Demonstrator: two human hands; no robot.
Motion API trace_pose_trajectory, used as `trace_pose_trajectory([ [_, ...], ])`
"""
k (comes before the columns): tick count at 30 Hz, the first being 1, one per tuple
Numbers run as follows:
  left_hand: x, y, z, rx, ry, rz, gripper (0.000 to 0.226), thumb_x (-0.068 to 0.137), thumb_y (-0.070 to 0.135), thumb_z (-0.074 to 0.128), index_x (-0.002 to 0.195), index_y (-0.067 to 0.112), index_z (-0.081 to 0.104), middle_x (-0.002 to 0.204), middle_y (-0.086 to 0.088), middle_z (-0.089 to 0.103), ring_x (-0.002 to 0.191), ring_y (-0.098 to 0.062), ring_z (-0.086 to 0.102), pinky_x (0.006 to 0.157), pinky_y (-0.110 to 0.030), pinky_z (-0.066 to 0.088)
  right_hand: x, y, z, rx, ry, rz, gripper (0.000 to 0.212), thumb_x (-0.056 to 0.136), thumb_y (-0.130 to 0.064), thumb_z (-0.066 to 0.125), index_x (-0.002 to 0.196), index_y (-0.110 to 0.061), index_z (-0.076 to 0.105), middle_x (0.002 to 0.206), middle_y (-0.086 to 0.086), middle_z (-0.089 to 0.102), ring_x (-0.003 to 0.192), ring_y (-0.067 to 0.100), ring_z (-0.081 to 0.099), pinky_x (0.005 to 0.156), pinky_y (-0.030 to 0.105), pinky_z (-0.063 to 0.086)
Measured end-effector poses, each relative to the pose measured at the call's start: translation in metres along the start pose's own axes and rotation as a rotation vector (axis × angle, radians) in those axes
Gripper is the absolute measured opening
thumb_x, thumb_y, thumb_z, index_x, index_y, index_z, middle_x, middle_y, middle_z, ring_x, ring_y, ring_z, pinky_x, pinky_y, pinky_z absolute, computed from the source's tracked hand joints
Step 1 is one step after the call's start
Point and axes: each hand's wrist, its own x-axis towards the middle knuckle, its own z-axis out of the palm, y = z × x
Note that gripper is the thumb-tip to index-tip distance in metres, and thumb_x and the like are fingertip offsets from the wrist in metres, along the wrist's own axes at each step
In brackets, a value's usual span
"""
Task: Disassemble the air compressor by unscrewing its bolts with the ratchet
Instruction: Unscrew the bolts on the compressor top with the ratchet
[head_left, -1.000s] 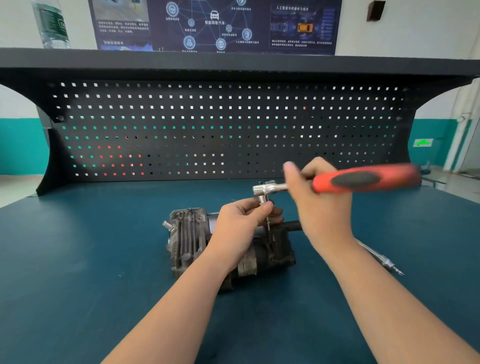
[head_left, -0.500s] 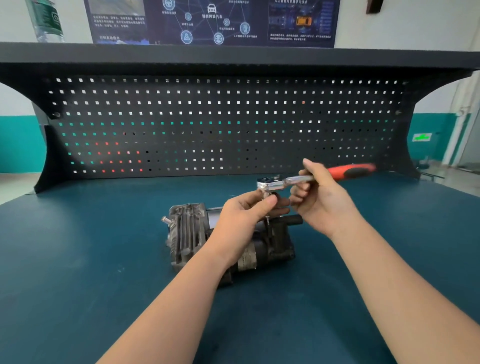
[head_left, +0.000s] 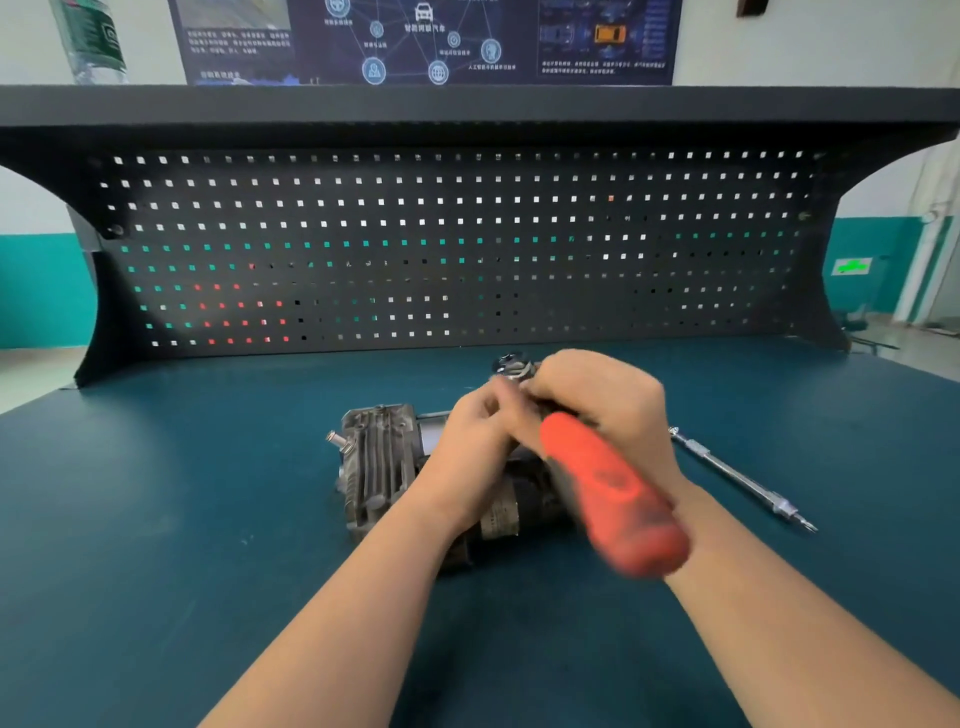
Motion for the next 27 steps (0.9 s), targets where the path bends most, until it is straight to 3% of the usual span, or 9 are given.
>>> trace_pose_trajectory([
  [4,0.001,-0.002,-0.002,-0.272,-0.023,-0.04,0.025,0.084,0.022,0.052,0.101,0.008,0.064,0.097,-0.006,0.073,0.089,-0.021,0.07,0.079,-0.024,0.053,0.006,0.029,-0.007,0.368,0.213,0.695,0.037,0.087,-0.029,0.06,0.054,-0.017,0.049,0.047,-0.004,0.046,0.043,0.001,0.039,0.048,0.014,0.033],
  [7,0.002,-0.005,-0.001,-0.18,-0.005,-0.045,0.029,0.082,0.029,0.054,0.102,0.011,0.064,0.098,-0.006,0.073,0.09,-0.02,0.07,0.079,-0.024,0.054,0.007,0.058,-0.009,0.994,0.343,1.339,0.028,0.092,-0.027,0.058,0.065,-0.017,0.055,0.043,-0.007,0.039,0.039,0.007,0.032,0.046,0.019,0.027],
  [9,0.003,-0.007,0.001,-0.154,0.042,-0.046,0.024,0.085,0.027,0.055,0.099,0.01,0.065,0.094,-0.006,0.074,0.088,-0.02,0.071,0.076,-0.024,0.055,-0.001,0.065,-0.004,1.056,0.323,1.487,0.027,0.092,-0.03,0.057,0.067,-0.018,0.055,0.042,-0.007,0.035,0.04,0.008,0.029,0.047,0.019,0.026],
  [12,0.005,-0.008,0.004,-0.173,0.161,-0.055,0.012,0.09,0.013,0.057,0.091,0.004,0.066,0.086,-0.01,0.074,0.082,-0.024,0.071,0.072,-0.025,0.055,0.002,0.054,-0.004,0.863,0.371,1.236,0.032,0.091,-0.024,0.059,0.06,-0.021,0.052,0.047,-0.005,0.042,0.039,0.006,0.034,0.043,0.018,0.029],
  [15,0.004,-0.004,0.005,-0.126,0.178,-0.021,0.011,0.088,0.009,0.062,0.08,0.009,0.069,0.074,-0.004,0.073,0.069,-0.013,0.07,0.062,-0.017,0.052,0.008,0.034,-0.006,0.178,0.199,0.485,0.041,0.087,-0.027,0.058,0.052,-0.021,0.039,0.048,0.0,0.041,0.045,0.004,0.035,0.048,0.017,0.031],
  [17,0.001,-0.002,0.005,0.035,0.176,0.029,0.037,0.091,0.01,0.058,0.055,0.02,0.063,0.051,0.014,0.063,0.046,0.006,0.056,0.045,-0.005,0.04,0.006,0.02,-0.004,-0.12,0.086,-0.032,0.041,0.09,-0.022,0.057,0.056,-0.02,0.035,0.049,0.0,0.033,0.05,0.011,0.028,0.048,0.023,0.031],
  [19,0.0,-0.004,0.002,0.122,0.157,0.022,0.045,0.093,0.01,0.053,0.051,0.023,0.057,0.043,0.019,0.055,0.04,0.009,0.05,0.042,-0.004,0.036,0.003,0.014,-0.002,-0.215,0.064,-0.231,0.041,0.092,-0.016,0.054,0.057,-0.018,0.033,0.051,0.002,0.027,0.054,0.015,0.022,0.048,0.027,0.028],
  [23,0.0,-0.005,0.001,-0.095,0.009,-0.051,0.02,0.096,0.02,0.049,0.108,0.013,0.064,0.103,-0.003,0.072,0.094,-0.016,0.068,0.085,-0.035,0.05,0.006,0.024,-0.007,0.158,0.073,0.393,0.042,0.087,-0.028,0.059,0.053,-0.016,0.038,0.049,-0.004,0.04,0.047,0.003,0.034,0.048,0.013,0.03],
  [27,0.002,-0.009,-0.001,-0.17,0.014,-0.06,0.019,0.096,0.014,0.045,0.104,0.01,0.062,0.094,-0.006,0.074,0.088,-0.018,0.07,0.076,-0.023,0.053,0.011,0.059,-0.014,0.961,0.265,1.278,0.024,0.089,-0.027,0.062,0.067,-0.019,0.056,0.046,-0.006,0.049,0.039,0.007,0.035,0.047,0.021,0.028],
])
